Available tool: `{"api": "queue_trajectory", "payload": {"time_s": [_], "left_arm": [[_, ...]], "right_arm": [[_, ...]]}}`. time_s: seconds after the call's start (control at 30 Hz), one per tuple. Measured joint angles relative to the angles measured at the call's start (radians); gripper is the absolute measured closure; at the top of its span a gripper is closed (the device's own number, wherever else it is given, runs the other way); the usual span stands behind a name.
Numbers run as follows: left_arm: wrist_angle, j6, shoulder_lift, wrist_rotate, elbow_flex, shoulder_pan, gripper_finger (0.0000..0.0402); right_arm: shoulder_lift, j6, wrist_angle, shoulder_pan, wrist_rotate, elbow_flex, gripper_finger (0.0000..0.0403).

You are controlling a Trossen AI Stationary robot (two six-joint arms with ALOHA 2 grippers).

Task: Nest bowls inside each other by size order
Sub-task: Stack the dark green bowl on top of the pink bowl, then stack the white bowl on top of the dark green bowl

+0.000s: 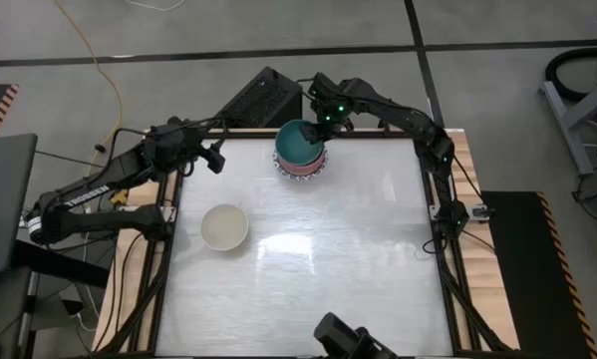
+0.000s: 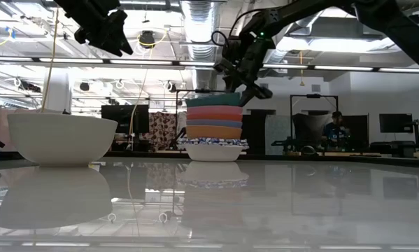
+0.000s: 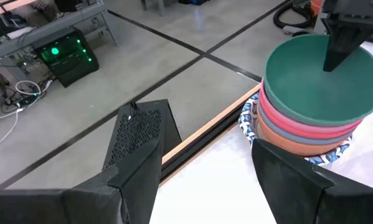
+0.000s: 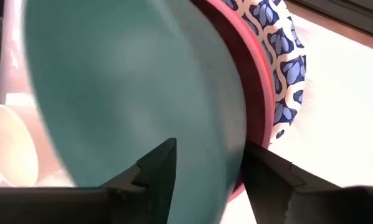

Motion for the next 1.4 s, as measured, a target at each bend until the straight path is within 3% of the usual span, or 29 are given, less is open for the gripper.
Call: {"api": "queue_trajectory", "payload": {"time_s": [0.57,1.1,1.23,1.4], "left_arm": [[-0.012,0.012,0.000,-0.001,0.000,0.000,0.0162],[-0.064,-0.022,0.000,0.006,0.000,0.000,0.0162],[-0.105,0.000,0.000,0.140,0.000,0.000,0.0162],[-0.231,0.086,0.000,0.418,0.000,0.000,0.0162]], "right_arm": [[-0.002,-0.041,-0.078,-0.008,0.017,0.121,0.0207],[-0.035,-0.073,-0.065,0.022,0.048,0.132,0.0207],[-0.035,-0.112,-0.043,0.081,0.049,0.132,0.0207],[-0.054,-0.115,0.035,0.164,0.045,0.131,0.0207]]}}
